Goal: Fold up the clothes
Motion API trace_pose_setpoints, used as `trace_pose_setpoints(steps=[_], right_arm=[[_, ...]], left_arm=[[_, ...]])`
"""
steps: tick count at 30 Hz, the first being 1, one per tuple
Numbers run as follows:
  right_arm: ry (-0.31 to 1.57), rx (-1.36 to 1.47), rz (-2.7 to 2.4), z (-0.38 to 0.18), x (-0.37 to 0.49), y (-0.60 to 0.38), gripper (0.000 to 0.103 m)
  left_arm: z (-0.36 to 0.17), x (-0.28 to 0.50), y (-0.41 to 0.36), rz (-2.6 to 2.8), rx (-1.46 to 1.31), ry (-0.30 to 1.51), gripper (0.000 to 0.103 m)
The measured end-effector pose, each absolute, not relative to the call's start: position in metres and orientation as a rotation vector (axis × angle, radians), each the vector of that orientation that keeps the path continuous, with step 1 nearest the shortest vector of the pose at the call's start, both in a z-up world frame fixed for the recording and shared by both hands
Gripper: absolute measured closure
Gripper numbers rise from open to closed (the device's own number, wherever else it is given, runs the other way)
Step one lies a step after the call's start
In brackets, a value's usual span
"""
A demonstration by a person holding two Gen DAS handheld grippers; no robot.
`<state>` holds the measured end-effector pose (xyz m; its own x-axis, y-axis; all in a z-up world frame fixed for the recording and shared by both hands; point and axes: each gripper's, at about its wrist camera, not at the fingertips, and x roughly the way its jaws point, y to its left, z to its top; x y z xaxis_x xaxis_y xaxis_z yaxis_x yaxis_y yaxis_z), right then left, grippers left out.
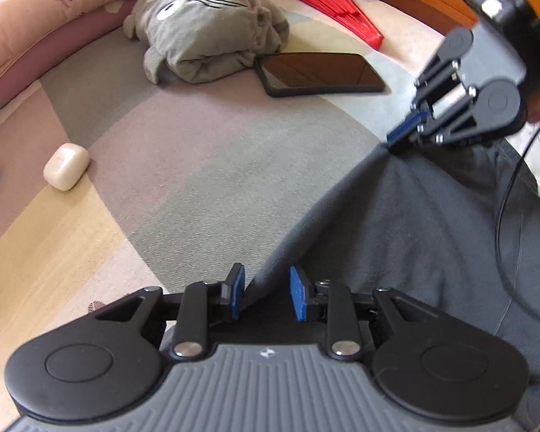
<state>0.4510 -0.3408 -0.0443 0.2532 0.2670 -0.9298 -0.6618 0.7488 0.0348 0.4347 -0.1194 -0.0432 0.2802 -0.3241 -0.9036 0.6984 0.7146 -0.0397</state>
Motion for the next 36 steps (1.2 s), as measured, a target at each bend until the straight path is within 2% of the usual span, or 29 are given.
trace_pose_setpoints(steps=[3, 11, 20, 23, 36], right_arm=[[1.146, -0.37, 0.617, -0.041, 0.45, -0.341, 0.087], [1.132, -0.279, 0.52, -0.032, 0.445, -0.339, 0.082], [1.192, -0.143, 0.52, -0.031, 0.392, -0.307, 0.078], [1.197, -0.11, 0.522, -0.029, 0.375, -0.298, 0.075], [1.214, -0.072, 0.534, -0.028, 0.333, -0.283, 0.072]], left_arm=[[-0.04, 0.437, -0.115, -0.694, 0.394, 1.081, 0.076], [-0.022, 0.425, -0.092, -0.631, 0.367, 1.07, 0.075], [-0.014, 0.392, -0.066, -0.598, 0.348, 1.112, 0.072], [-0.017, 0.376, -0.057, -0.586, 0.332, 1.133, 0.066], [-0.054, 0.292, -0.007, -0.48, 0.14, 1.332, 0.063]])
